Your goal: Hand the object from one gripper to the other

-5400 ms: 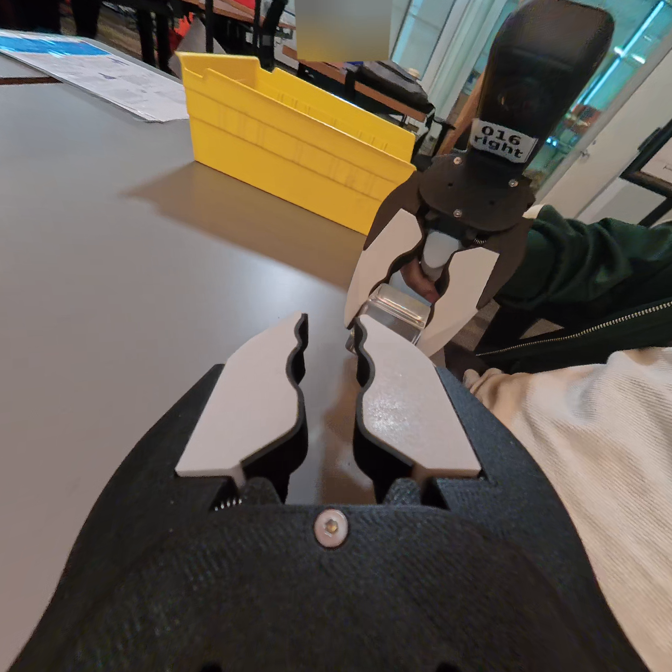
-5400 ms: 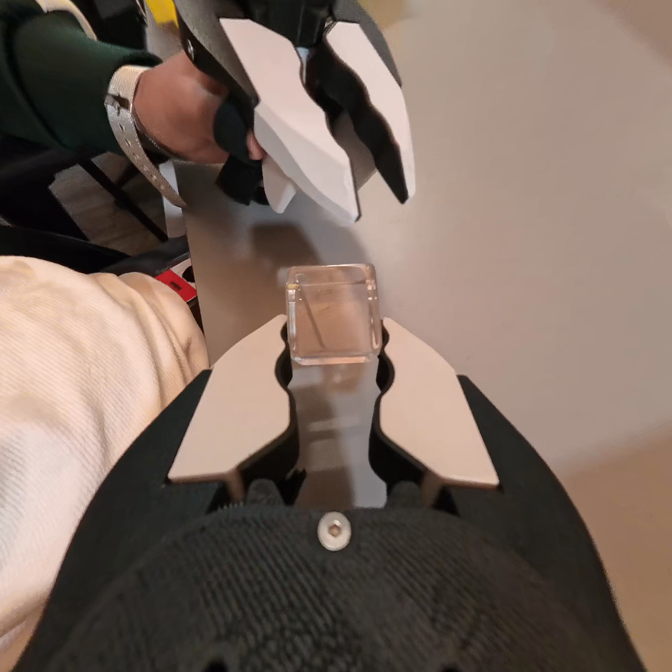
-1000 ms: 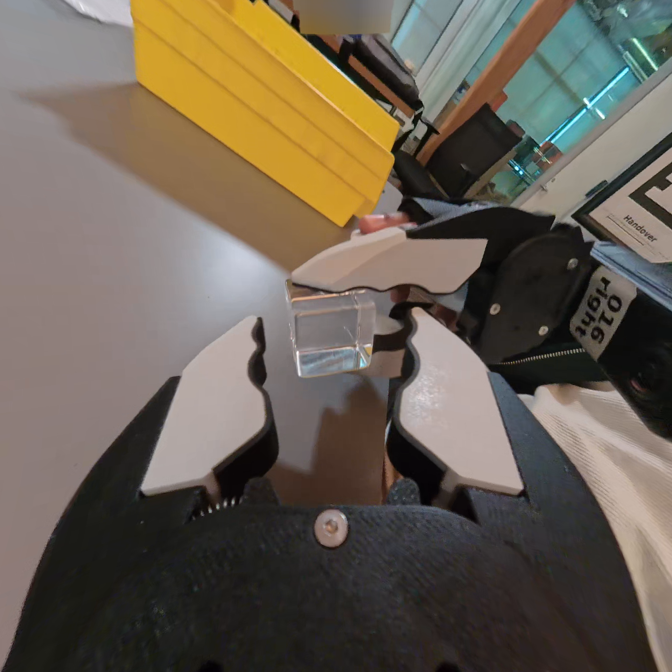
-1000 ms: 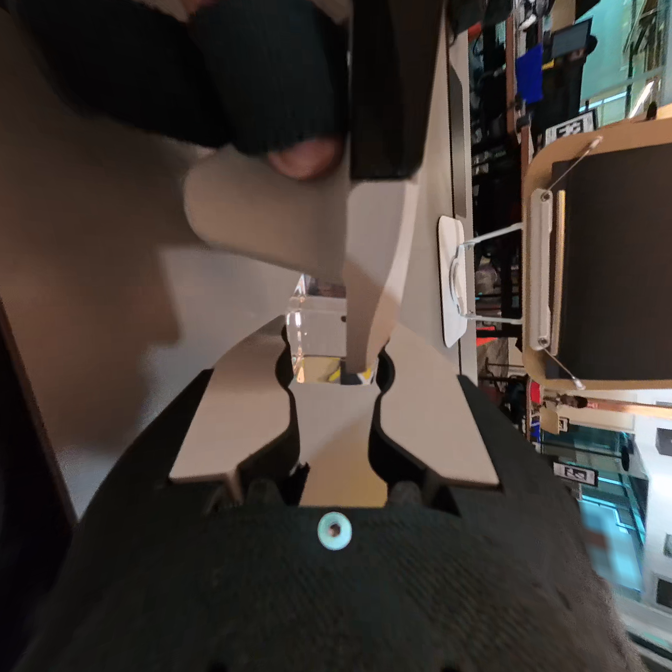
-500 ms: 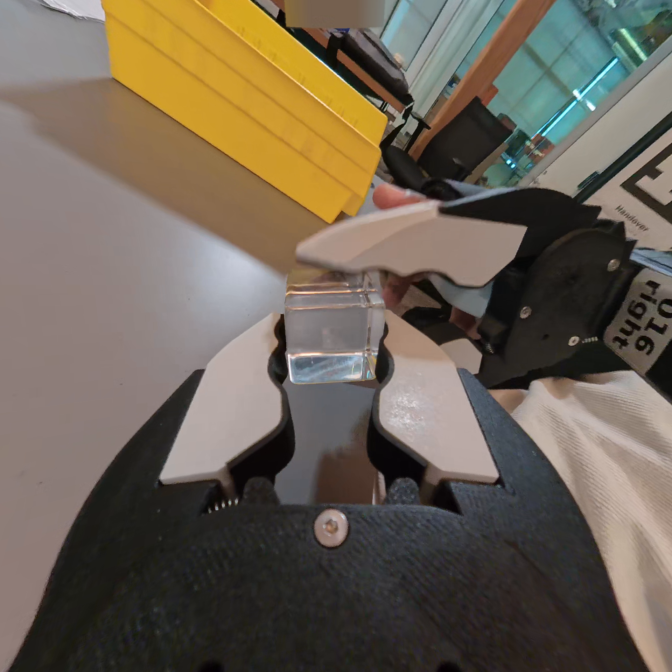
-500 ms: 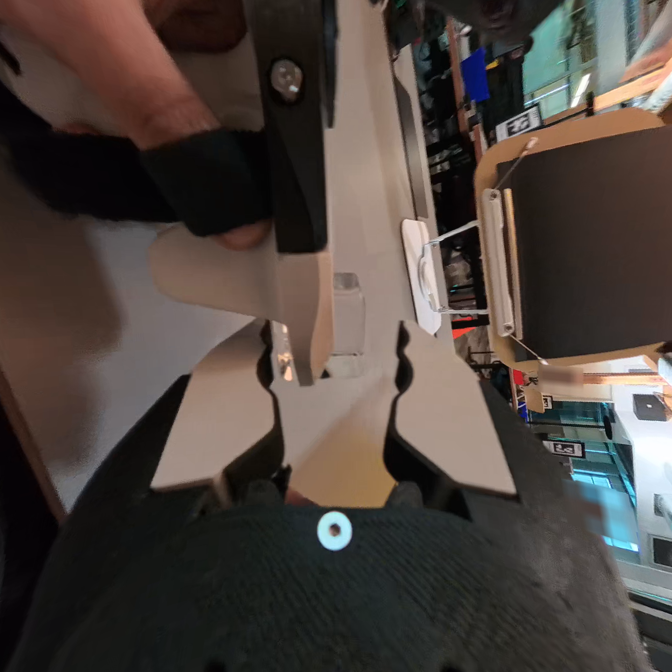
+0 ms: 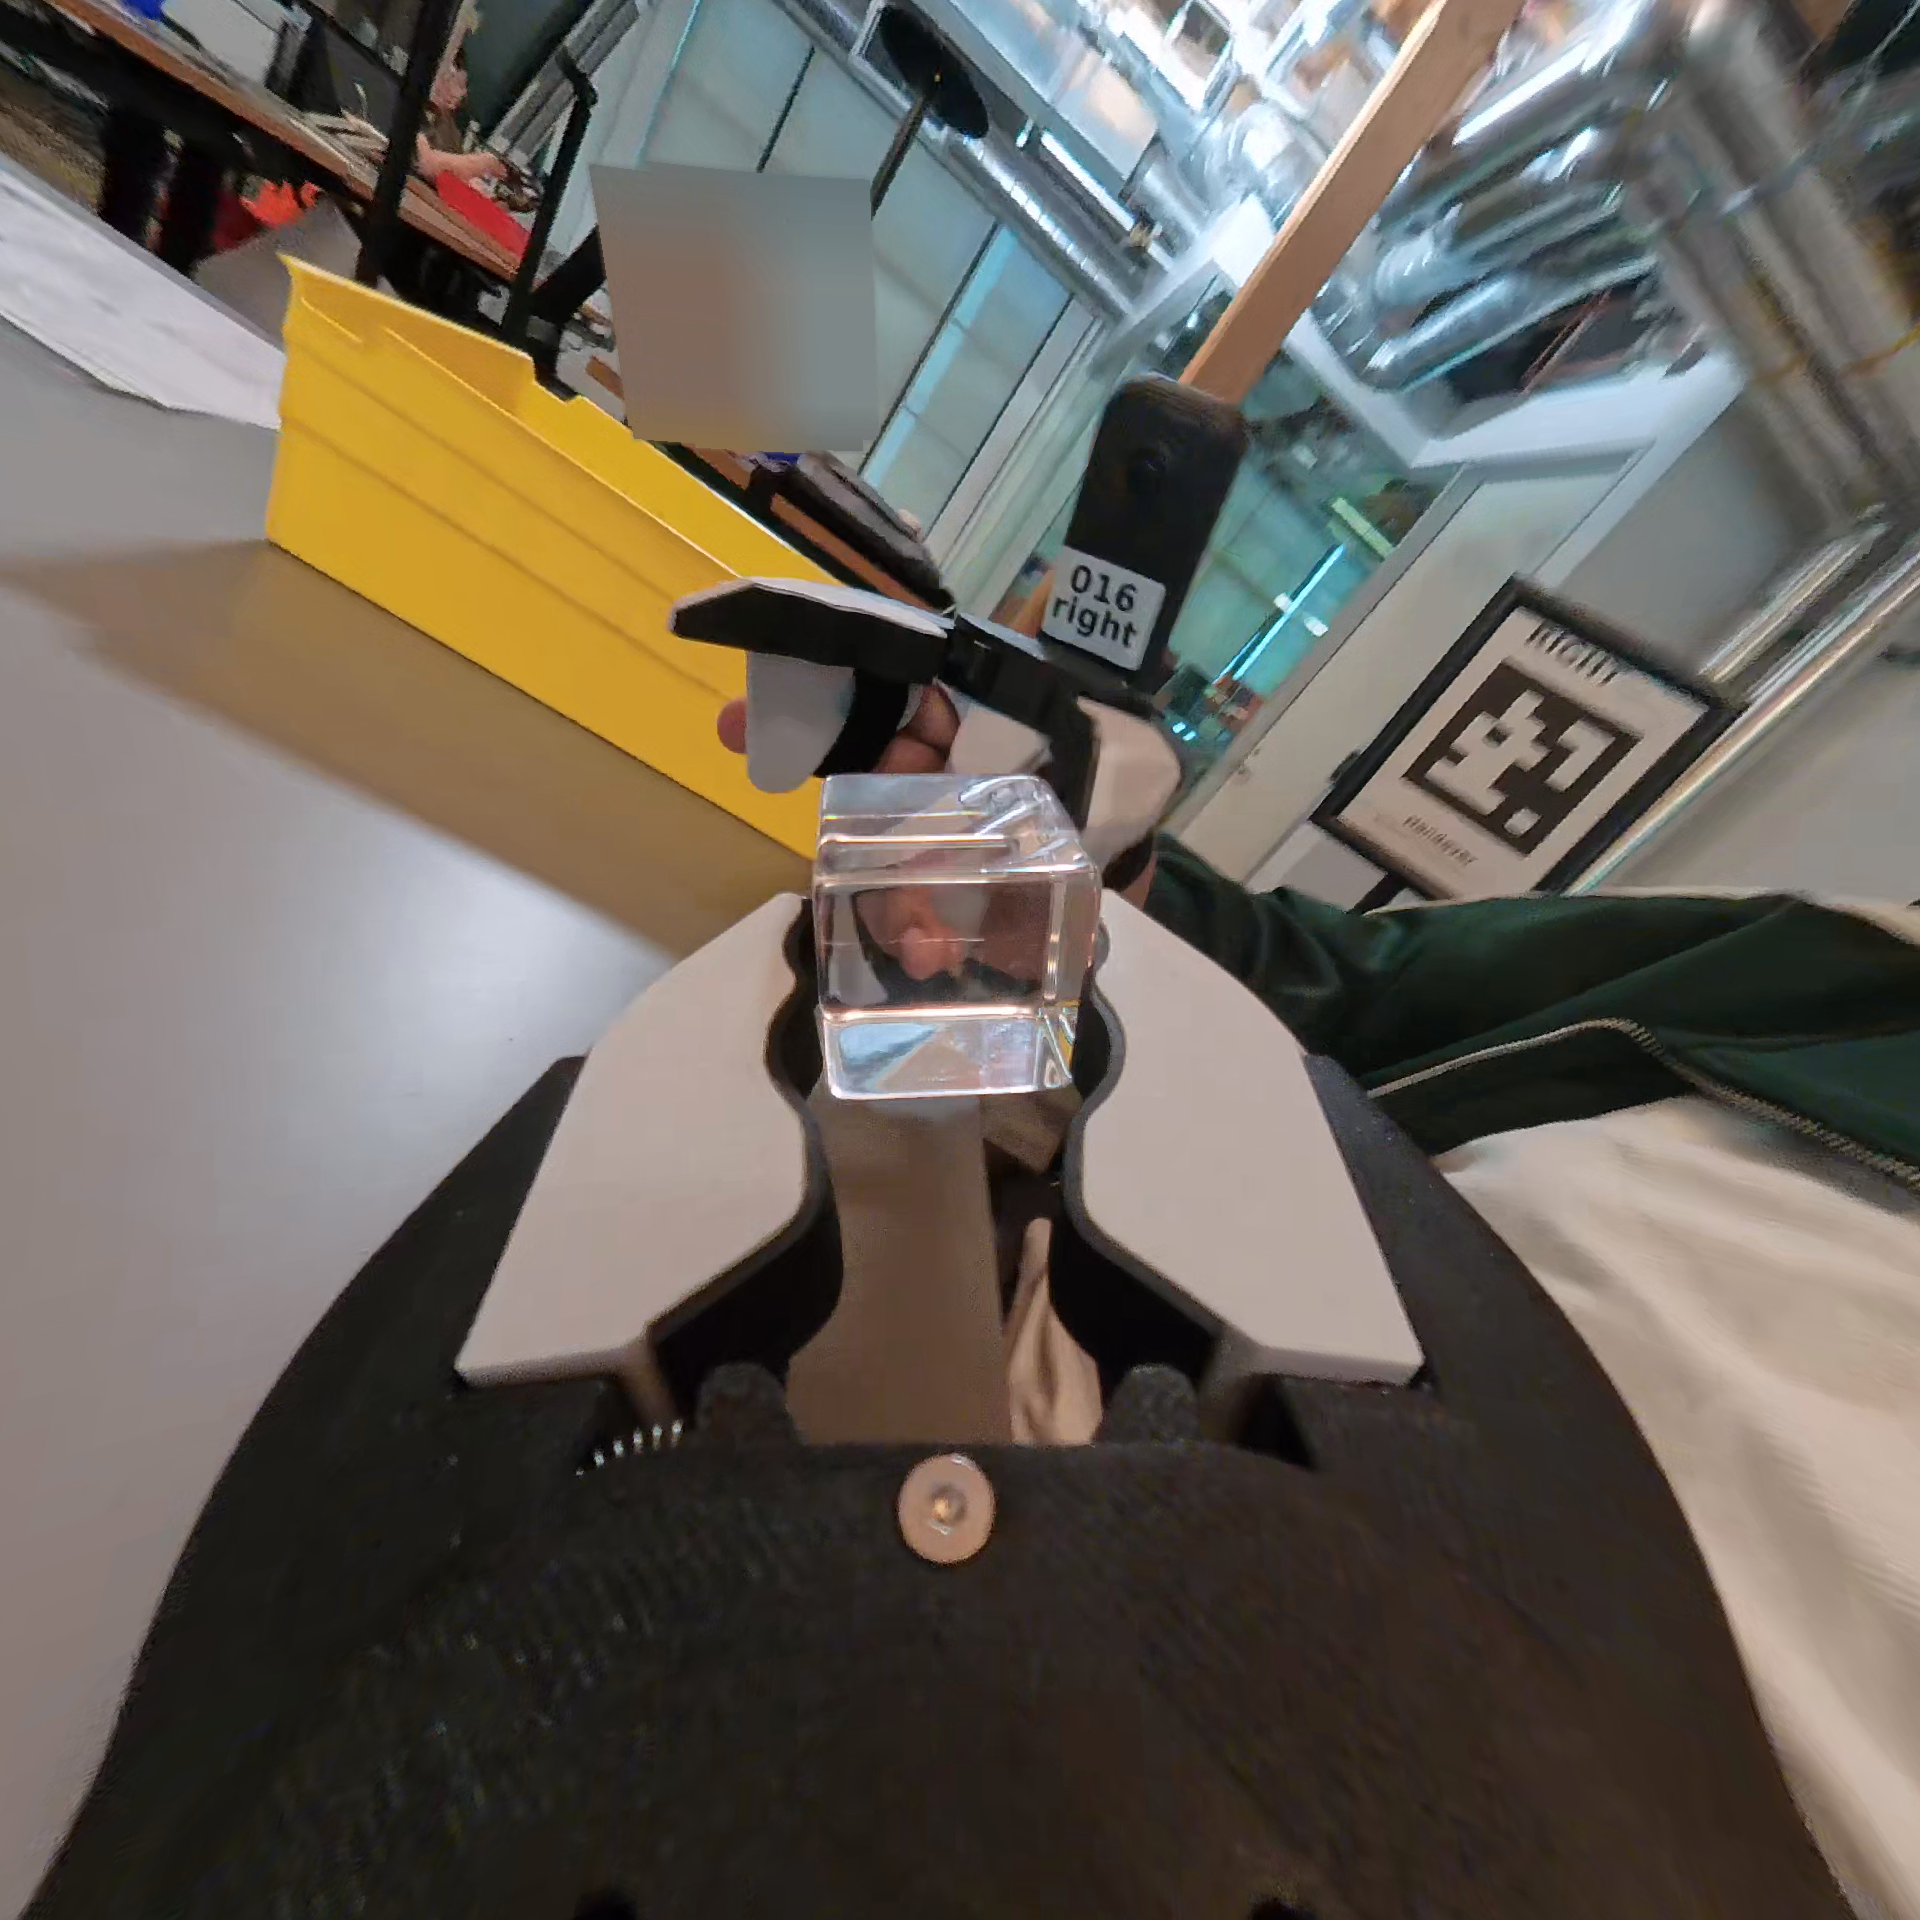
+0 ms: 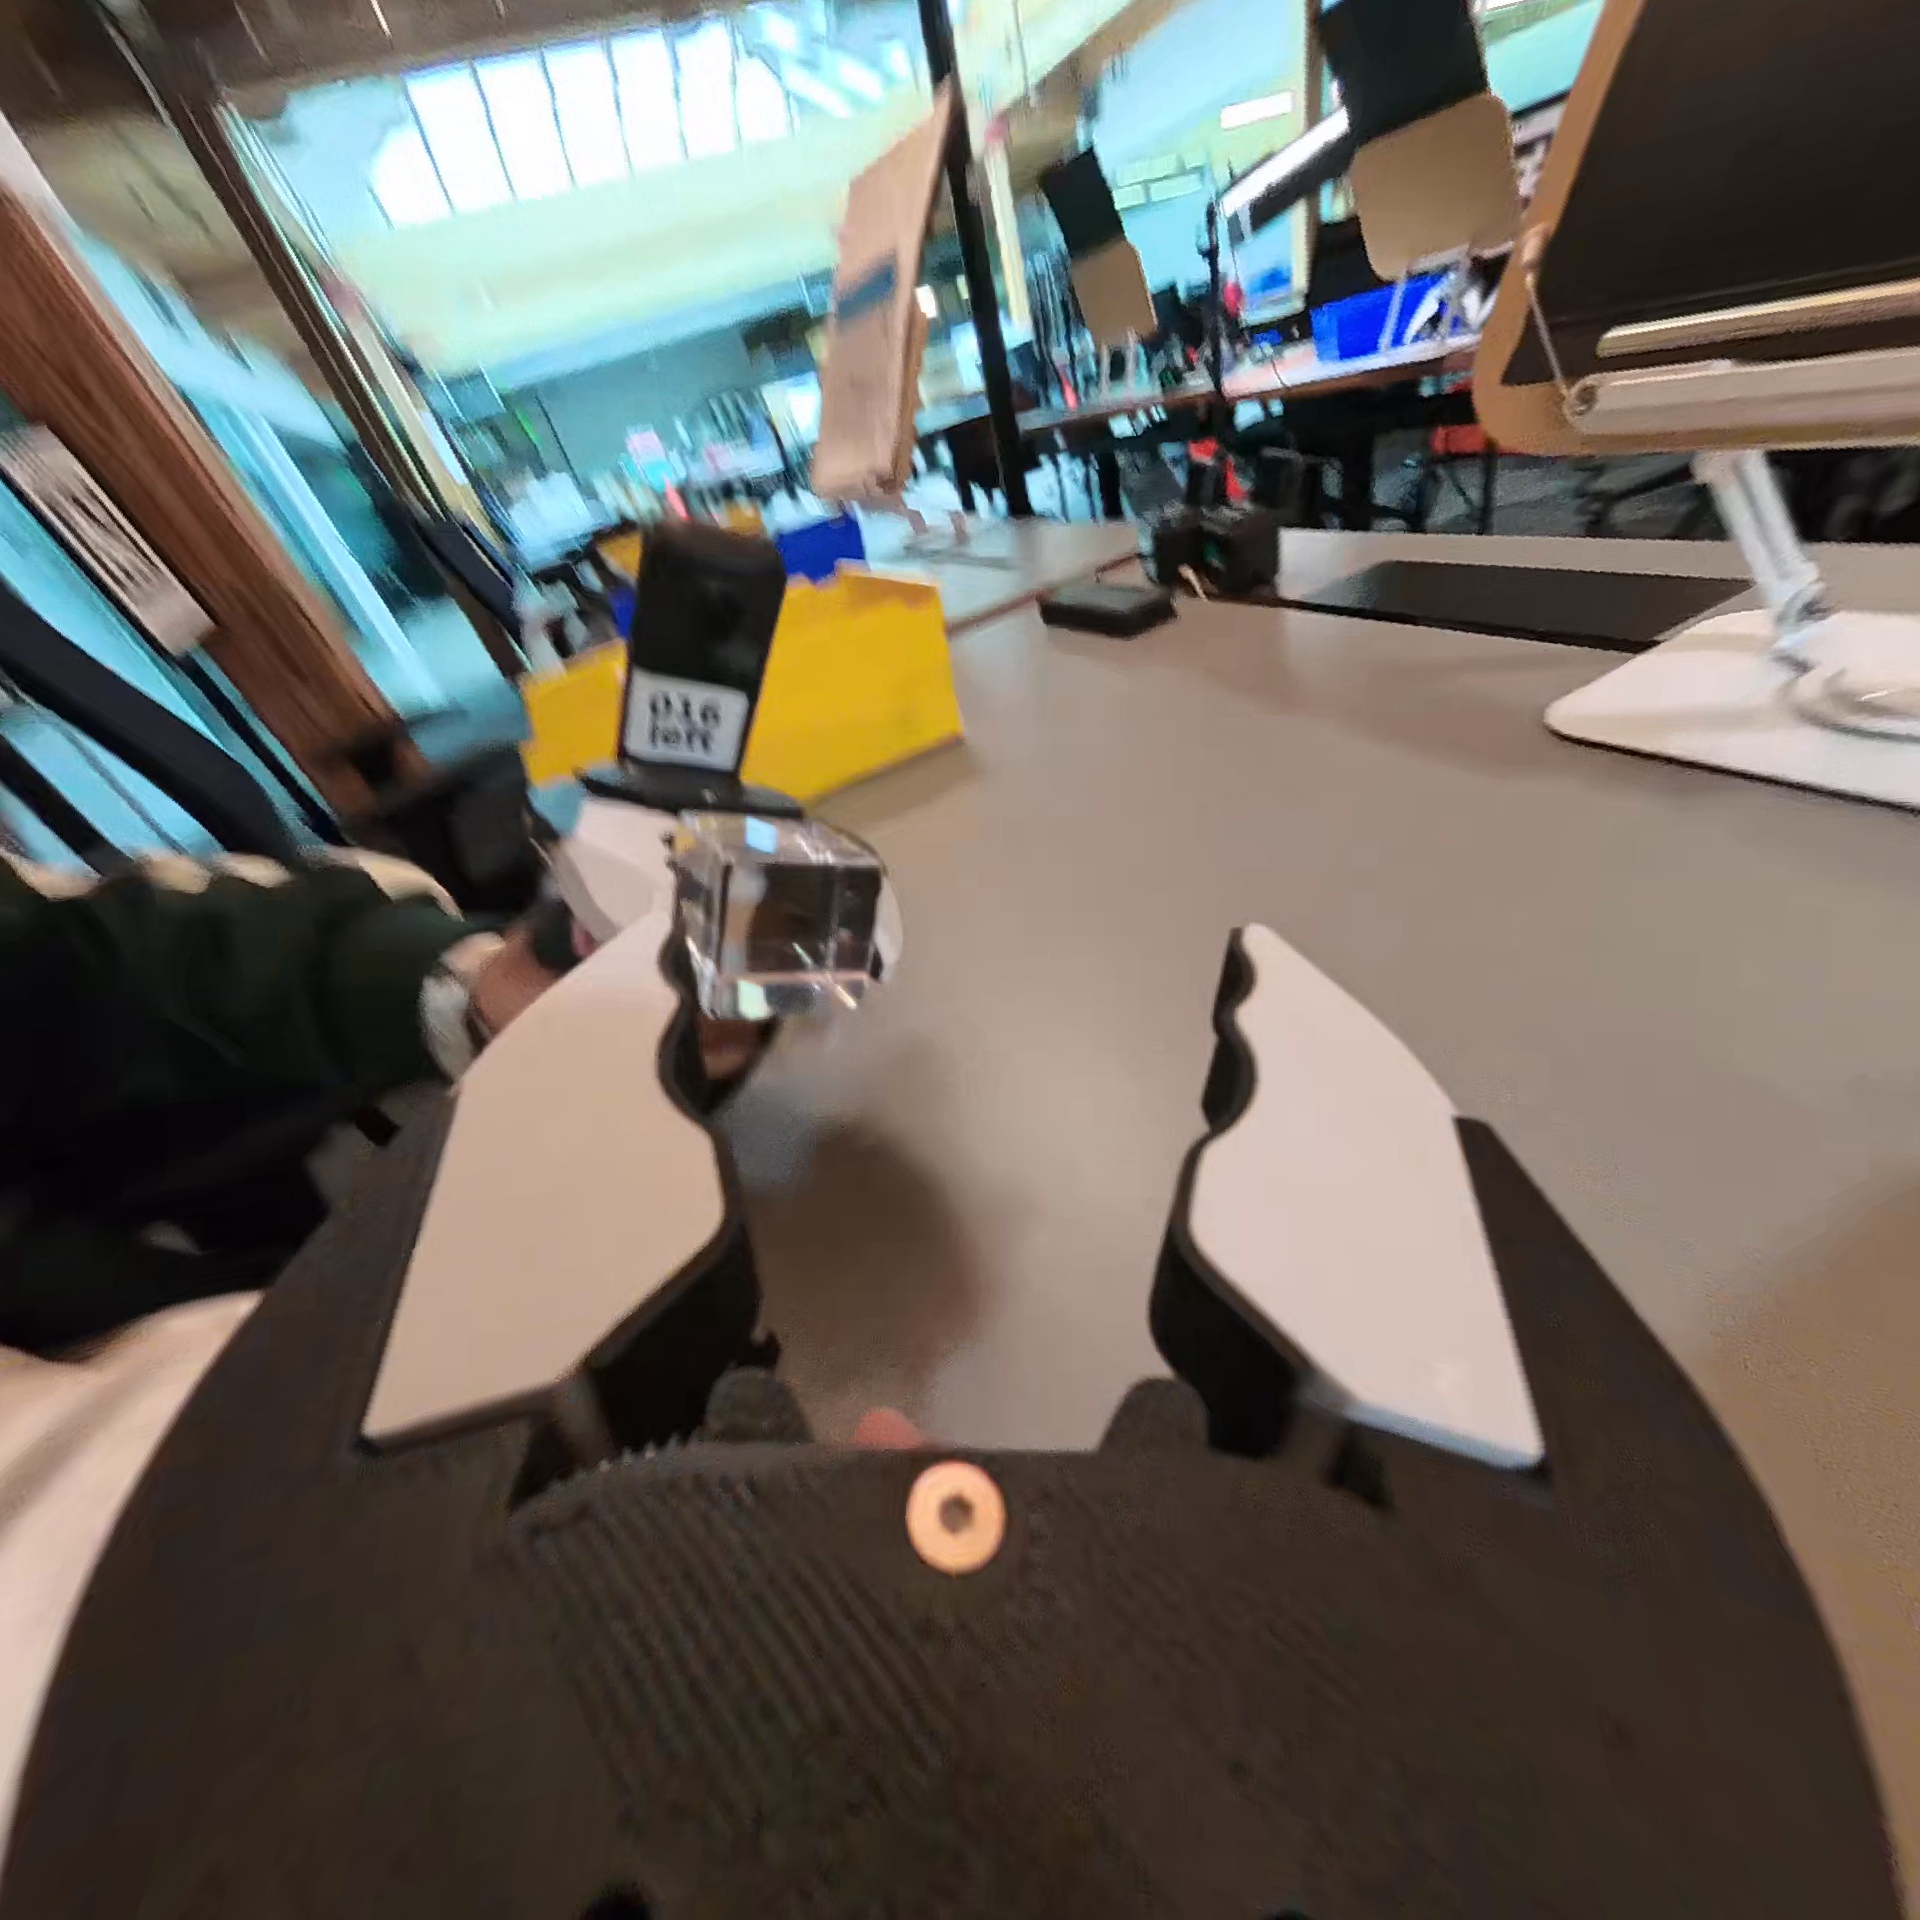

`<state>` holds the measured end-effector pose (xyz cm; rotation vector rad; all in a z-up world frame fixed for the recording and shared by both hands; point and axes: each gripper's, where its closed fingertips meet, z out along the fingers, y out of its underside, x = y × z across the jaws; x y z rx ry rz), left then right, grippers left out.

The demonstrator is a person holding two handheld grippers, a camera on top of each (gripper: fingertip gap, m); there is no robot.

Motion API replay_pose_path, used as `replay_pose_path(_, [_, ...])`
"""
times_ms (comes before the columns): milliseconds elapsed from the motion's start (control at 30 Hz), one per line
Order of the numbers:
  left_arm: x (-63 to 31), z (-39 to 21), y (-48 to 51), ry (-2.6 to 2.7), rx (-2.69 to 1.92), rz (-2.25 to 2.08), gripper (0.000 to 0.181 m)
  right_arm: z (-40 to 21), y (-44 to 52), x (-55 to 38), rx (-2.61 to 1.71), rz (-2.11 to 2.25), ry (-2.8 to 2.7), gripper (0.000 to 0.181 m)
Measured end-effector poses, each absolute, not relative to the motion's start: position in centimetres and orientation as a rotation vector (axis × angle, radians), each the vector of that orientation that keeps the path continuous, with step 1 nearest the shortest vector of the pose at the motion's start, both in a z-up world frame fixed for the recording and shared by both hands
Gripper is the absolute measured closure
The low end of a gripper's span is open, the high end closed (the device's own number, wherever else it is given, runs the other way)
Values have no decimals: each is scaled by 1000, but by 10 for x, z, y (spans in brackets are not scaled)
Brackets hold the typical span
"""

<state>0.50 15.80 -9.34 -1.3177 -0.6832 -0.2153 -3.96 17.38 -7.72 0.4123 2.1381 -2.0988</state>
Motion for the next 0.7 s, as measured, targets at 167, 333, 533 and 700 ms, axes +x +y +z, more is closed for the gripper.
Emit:
replay_pose_path(167, [2, -96, 155, -590, -1524, 116, 137, -81, 174, -39, 521, -1969, 1942, 92])
replay_pose_path(333, [-7, -117, 141, -452, -1923, 660, 136, -102, 160, -15, 468, -1774, 2033, 97])
replay_pose_path(533, [19, -113, 170, -197, -1951, 723, 135, -99, 149, 28, 390, -1561, 1780, 103])
replay_pose_path(700, [36, -106, 183, -75, -1903, 710, 136, -89, 150, 51, 333, -1414, 1563, 113])
